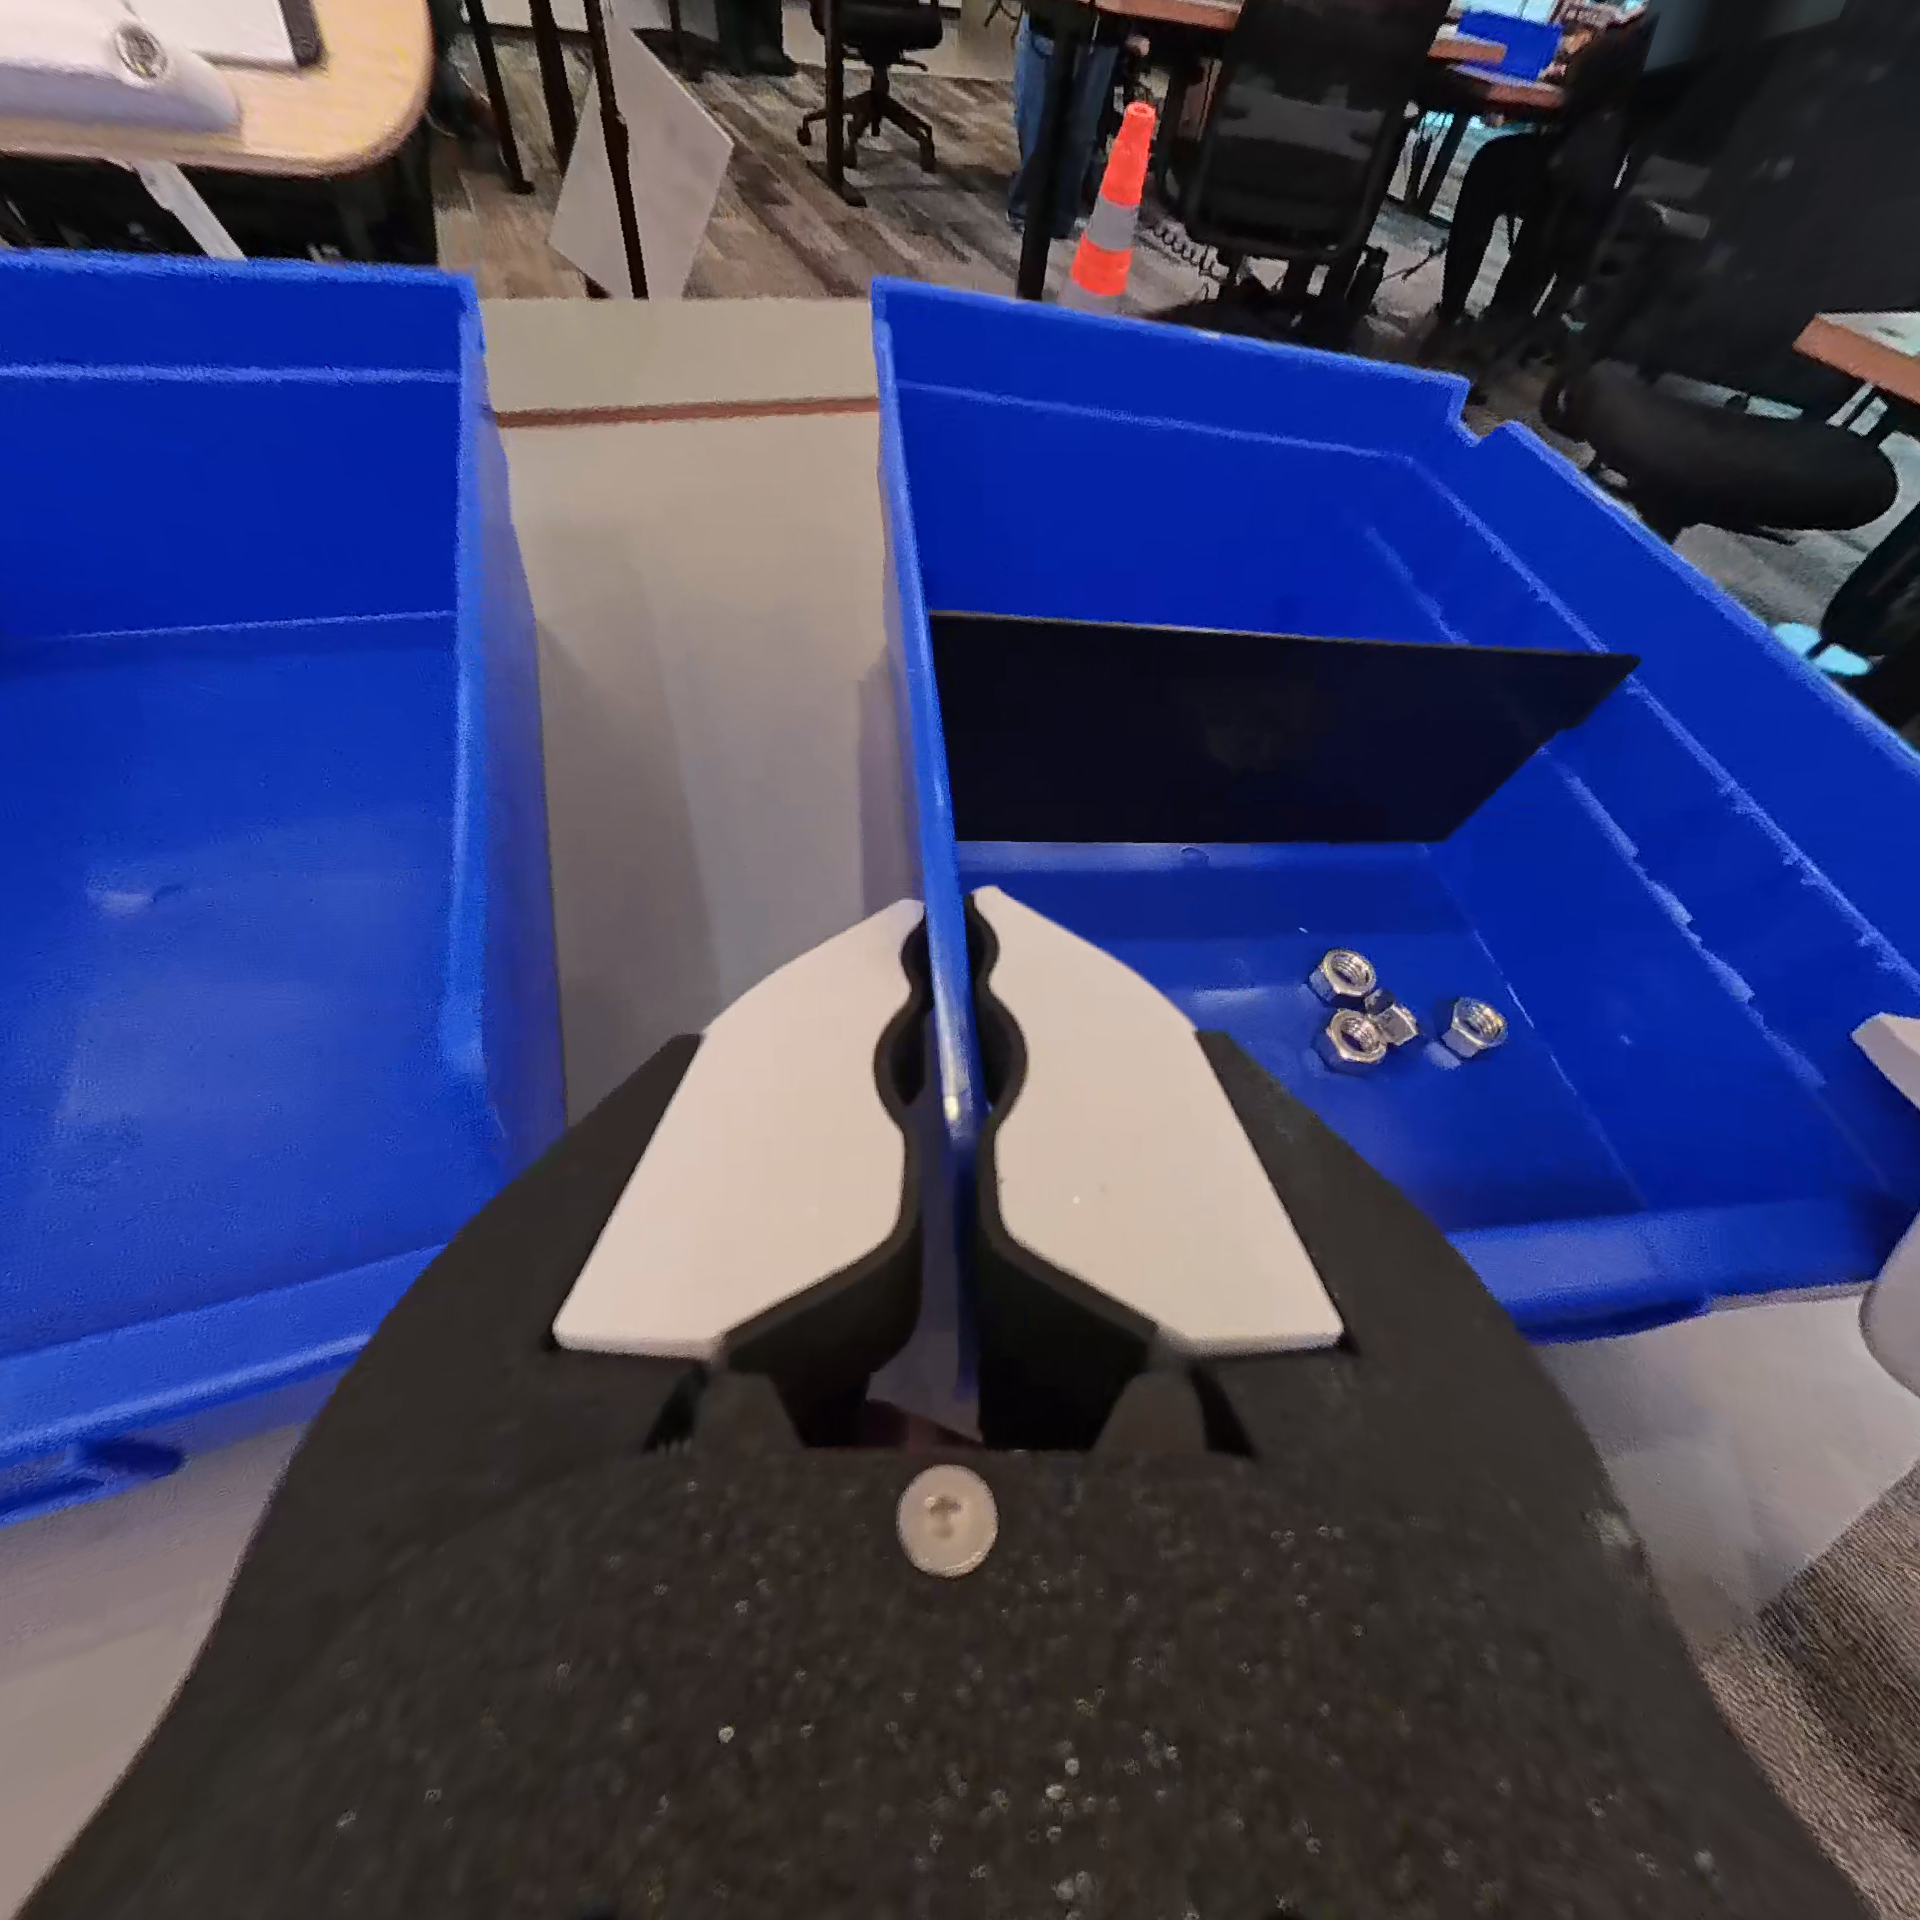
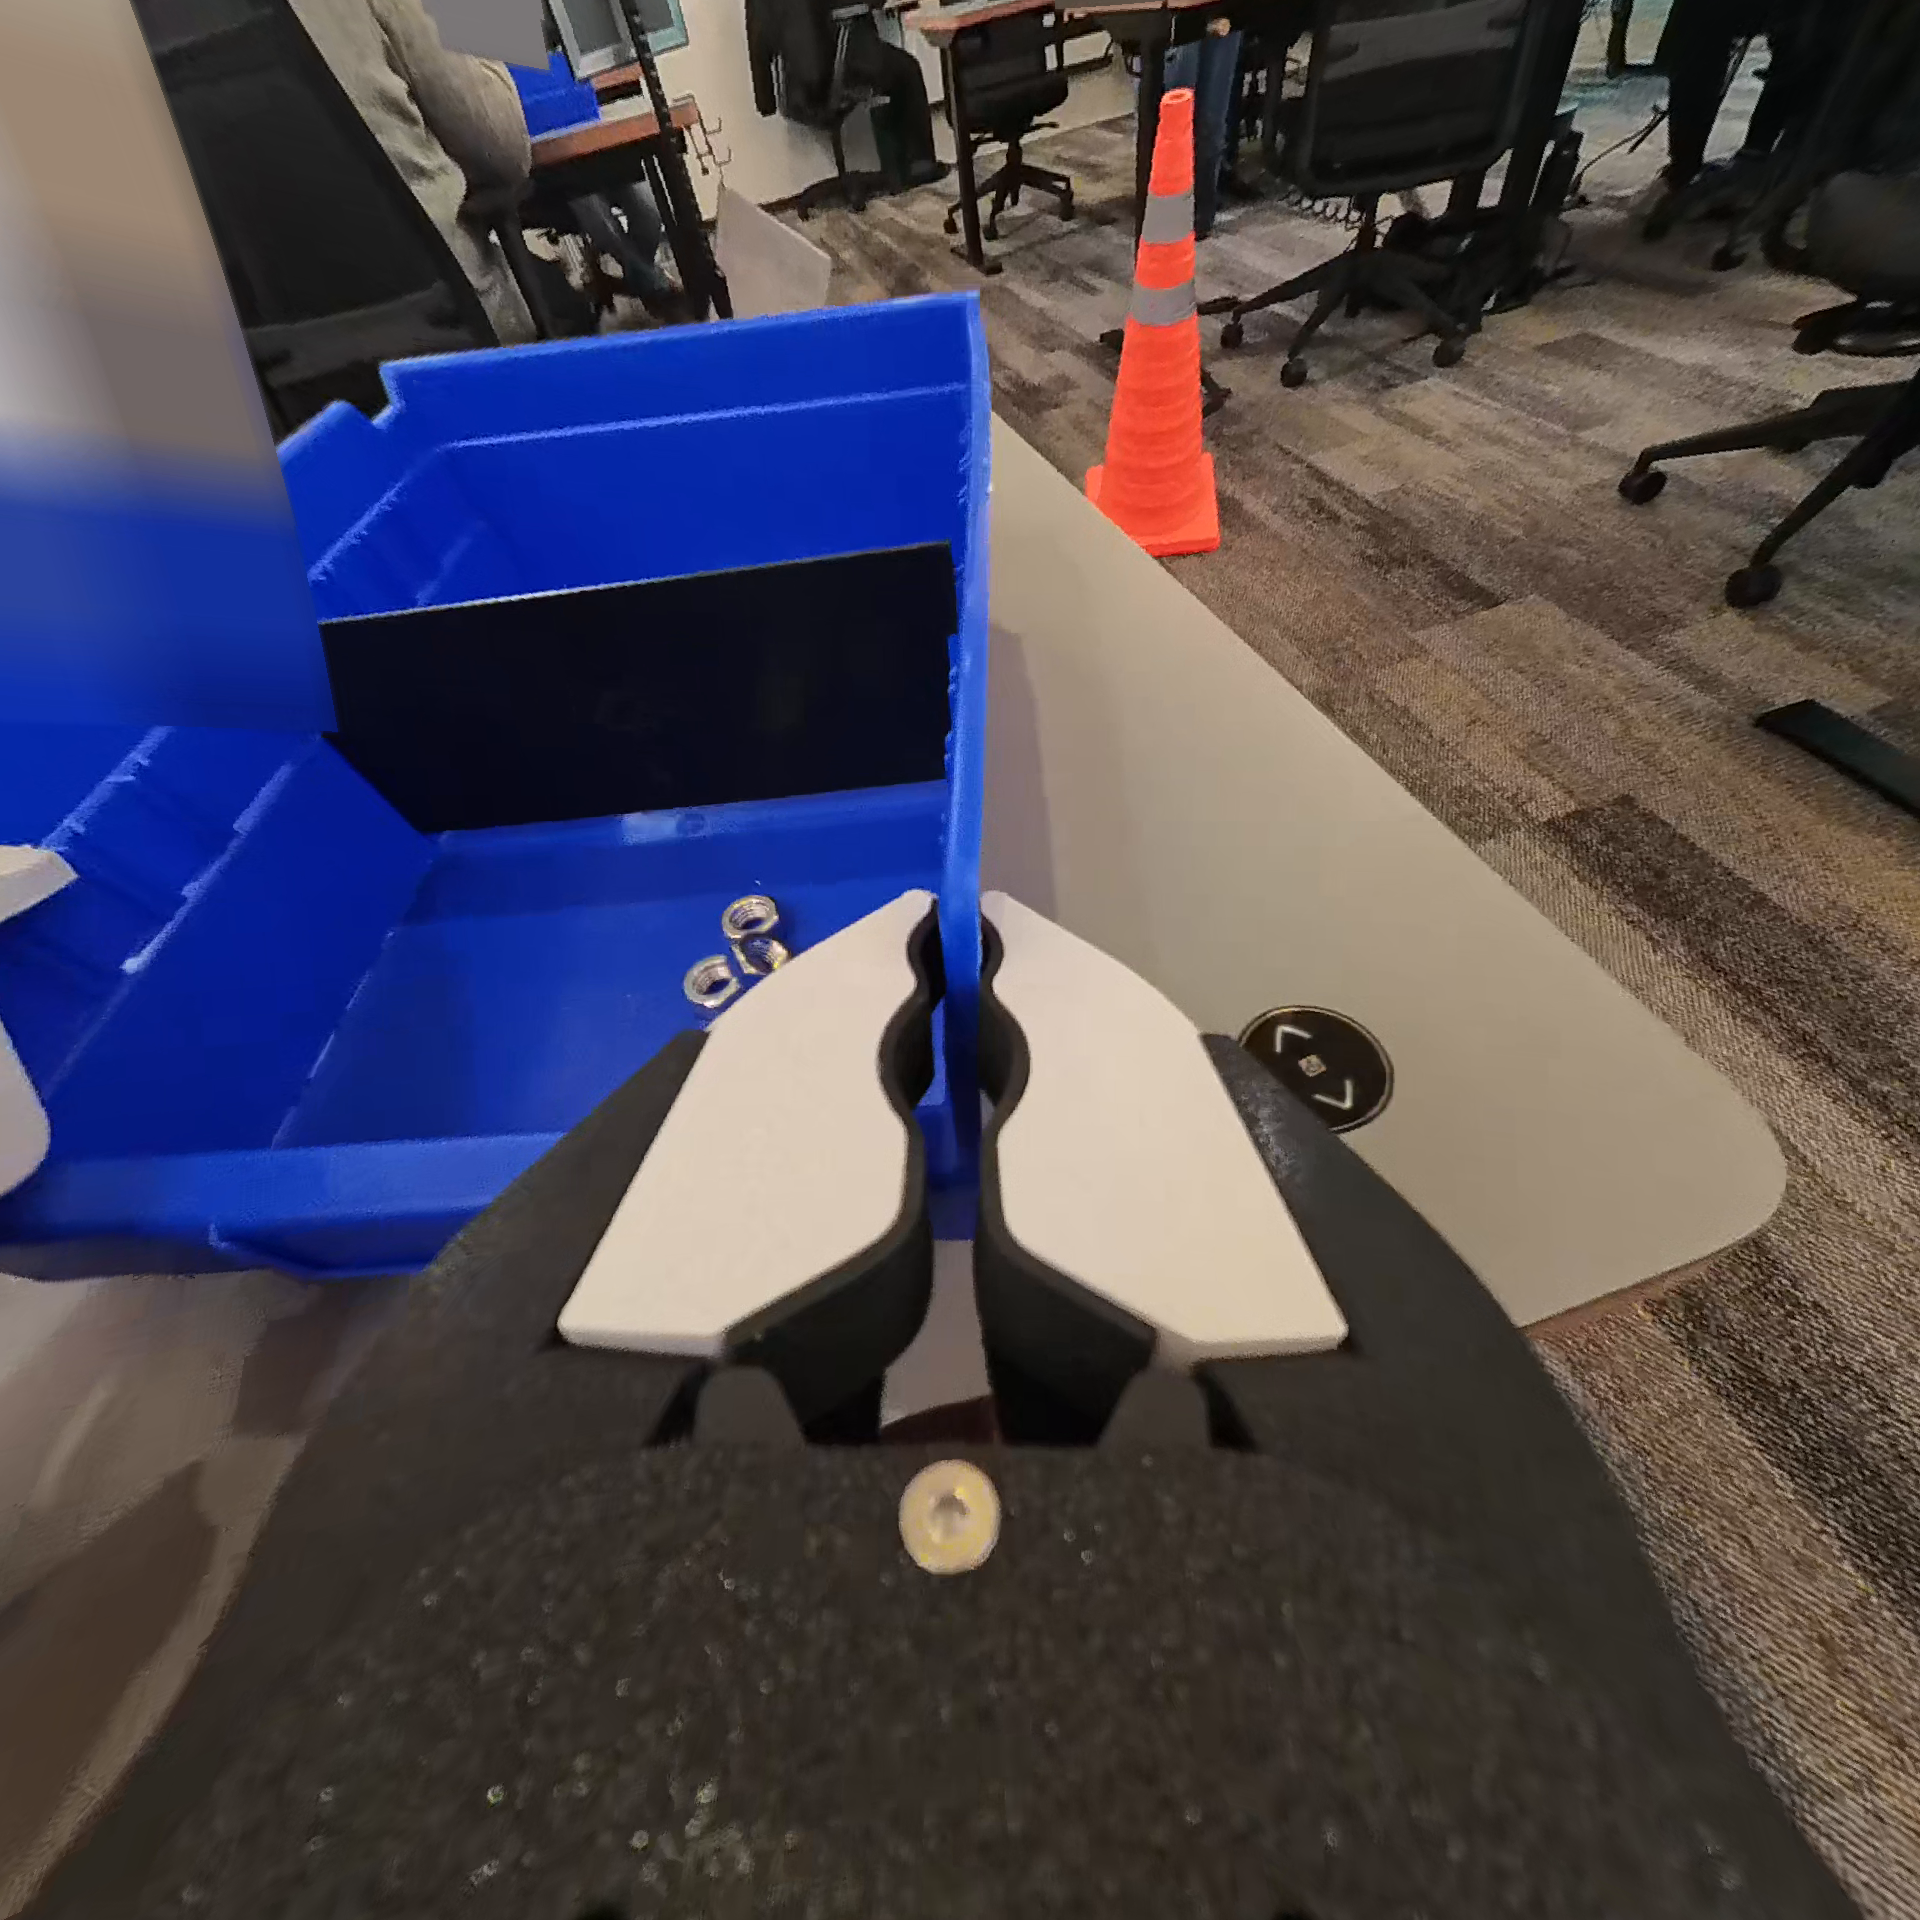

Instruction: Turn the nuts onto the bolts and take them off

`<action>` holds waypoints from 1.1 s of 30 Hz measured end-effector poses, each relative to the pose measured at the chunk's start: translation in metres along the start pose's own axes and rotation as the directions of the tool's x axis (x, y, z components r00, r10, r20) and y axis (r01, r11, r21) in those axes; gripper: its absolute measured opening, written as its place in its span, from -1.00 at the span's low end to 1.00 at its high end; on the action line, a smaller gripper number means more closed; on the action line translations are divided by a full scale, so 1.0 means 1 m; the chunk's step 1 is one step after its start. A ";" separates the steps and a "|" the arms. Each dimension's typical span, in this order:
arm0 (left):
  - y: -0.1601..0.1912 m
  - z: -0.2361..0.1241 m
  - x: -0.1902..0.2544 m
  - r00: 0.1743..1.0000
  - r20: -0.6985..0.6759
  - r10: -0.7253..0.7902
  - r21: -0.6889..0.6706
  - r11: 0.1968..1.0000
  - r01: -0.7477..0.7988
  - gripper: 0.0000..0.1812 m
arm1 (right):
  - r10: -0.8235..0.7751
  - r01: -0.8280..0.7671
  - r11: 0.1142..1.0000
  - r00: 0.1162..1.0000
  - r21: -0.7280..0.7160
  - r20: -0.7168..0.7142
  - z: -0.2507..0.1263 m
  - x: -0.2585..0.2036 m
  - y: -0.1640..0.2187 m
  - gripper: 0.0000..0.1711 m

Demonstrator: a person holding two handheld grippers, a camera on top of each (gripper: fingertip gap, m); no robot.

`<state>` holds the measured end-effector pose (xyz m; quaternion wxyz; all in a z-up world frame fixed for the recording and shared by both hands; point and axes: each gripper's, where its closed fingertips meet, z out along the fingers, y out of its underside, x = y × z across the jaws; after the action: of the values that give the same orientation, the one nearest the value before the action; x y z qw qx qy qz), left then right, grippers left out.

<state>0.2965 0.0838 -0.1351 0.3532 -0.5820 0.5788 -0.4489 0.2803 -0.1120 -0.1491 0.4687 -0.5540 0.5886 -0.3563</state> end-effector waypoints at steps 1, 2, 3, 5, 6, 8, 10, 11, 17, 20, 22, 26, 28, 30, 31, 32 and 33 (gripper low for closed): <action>-0.005 -0.003 0.000 1.000 0.005 0.005 0.021 1.000 -0.005 -0.97 | 0.008 -0.008 1.000 1.000 0.013 0.003 -0.001 -0.001 -0.002 -0.97; -0.011 -0.006 0.000 1.000 0.008 0.012 0.039 0.999 -0.012 -0.97 | 0.013 -0.013 0.999 1.000 0.030 0.005 -0.004 -0.003 -0.006 -0.97; -0.017 -0.009 0.000 1.000 0.008 0.018 0.059 0.998 -0.018 -0.97 | 0.014 -0.015 0.999 1.000 0.050 0.006 -0.006 -0.005 -0.011 -0.97; -0.033 -0.017 -0.001 1.000 0.005 0.019 0.102 0.995 -0.019 -0.97 | 0.009 -0.010 0.995 1.000 0.098 0.009 -0.013 -0.010 -0.027 -0.97; -0.042 -0.022 -0.003 1.000 0.002 0.018 0.125 0.992 -0.018 -0.97 | 0.004 -0.005 0.992 1.000 0.123 0.012 -0.018 -0.015 -0.036 -0.97; -0.063 -0.035 -0.010 1.000 0.006 0.020 0.176 0.984 -0.021 -0.97 | -0.004 0.000 0.985 1.000 0.174 0.026 -0.026 -0.028 -0.056 -0.97; -0.087 -0.051 -0.023 1.000 0.025 0.019 0.234 0.972 -0.024 -0.97 | -0.013 0.001 0.975 0.999 0.224 0.050 -0.033 -0.049 -0.076 -0.97; -0.098 -0.060 -0.033 0.999 0.038 0.019 0.260 0.965 -0.029 -0.97 | -0.016 -0.001 0.968 0.998 0.250 0.067 -0.036 -0.062 -0.086 -0.97; -0.149 -0.112 -0.124 0.988 0.152 -0.008 0.355 0.934 -0.047 -0.97 | -0.052 -0.015 0.946 0.978 0.323 0.200 -0.040 -0.169 -0.125 -0.97; -0.157 -0.135 -0.183 0.977 0.207 -0.045 0.353 0.935 -0.032 -0.98 | -0.071 -0.018 0.950 0.960 0.311 0.271 -0.039 -0.233 -0.130 -0.97; -0.158 -0.152 -0.226 0.965 0.255 -0.060 0.342 0.939 -0.033 -0.97 | -0.088 -0.011 0.954 0.944 0.299 0.316 -0.038 -0.280 -0.128 -0.96; -0.156 -0.192 -0.317 0.927 0.365 -0.082 0.331 0.943 -0.047 -0.98 | -0.084 -0.033 0.965 0.901 0.260 0.425 -0.037 -0.380 -0.112 -0.96; -0.151 -0.211 -0.363 0.904 0.419 -0.081 0.309 0.949 -0.058 -0.97 | -0.083 -0.033 0.972 0.877 0.231 0.473 -0.036 -0.429 -0.096 -0.96; -0.143 -0.228 -0.406 0.882 0.464 -0.077 0.279 0.958 -0.063 -0.97 | -0.073 -0.032 0.981 0.856 0.194 0.511 -0.035 -0.475 -0.077 -0.96; -0.139 -0.235 -0.426 0.874 0.482 -0.067 0.264 0.962 -0.072 -0.98 | -0.070 -0.027 0.984 0.848 0.176 0.525 -0.034 -0.496 -0.066 -0.96; -0.133 -0.241 -0.445 0.864 0.500 -0.058 0.245 0.966 -0.077 -0.98 | -0.064 -0.025 0.987 0.840 0.156 0.539 -0.033 -0.515 -0.054 -0.96; -0.128 -0.246 -0.462 0.856 0.515 -0.048 0.225 0.971 -0.080 -0.98 | -0.052 -0.024 0.991 0.834 0.131 0.550 -0.032 -0.533 -0.042 -0.97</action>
<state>0.1467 0.5790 0.0166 0.5665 -0.6296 0.4094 -0.3392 0.2349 0.4052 -0.0159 0.6516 -0.6051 0.3994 -0.2230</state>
